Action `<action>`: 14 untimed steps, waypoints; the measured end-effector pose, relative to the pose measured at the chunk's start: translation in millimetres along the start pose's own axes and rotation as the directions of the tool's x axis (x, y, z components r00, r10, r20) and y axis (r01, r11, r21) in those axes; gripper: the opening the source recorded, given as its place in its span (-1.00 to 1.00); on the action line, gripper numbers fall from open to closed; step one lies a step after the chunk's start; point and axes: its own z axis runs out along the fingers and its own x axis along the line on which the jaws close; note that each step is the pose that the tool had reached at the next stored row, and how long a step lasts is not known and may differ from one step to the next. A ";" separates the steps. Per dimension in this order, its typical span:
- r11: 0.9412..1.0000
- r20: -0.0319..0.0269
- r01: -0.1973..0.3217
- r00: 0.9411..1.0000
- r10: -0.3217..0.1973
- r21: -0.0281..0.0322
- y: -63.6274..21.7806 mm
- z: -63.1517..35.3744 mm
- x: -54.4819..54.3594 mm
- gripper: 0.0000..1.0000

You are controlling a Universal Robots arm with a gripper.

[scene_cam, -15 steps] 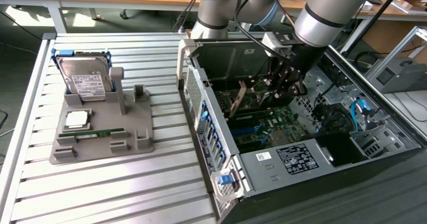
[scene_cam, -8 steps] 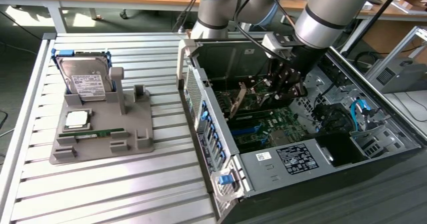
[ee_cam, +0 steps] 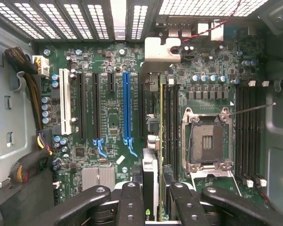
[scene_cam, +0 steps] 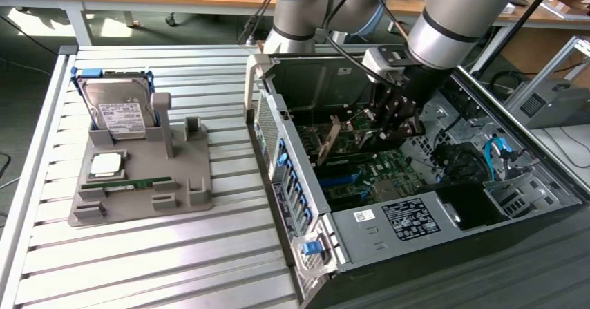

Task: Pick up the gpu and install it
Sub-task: 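Insert the gpu into the slot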

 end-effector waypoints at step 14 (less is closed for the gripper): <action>1.000 0.000 0.000 1.000 0.000 0.000 1.6 1.4 5.8 -0.47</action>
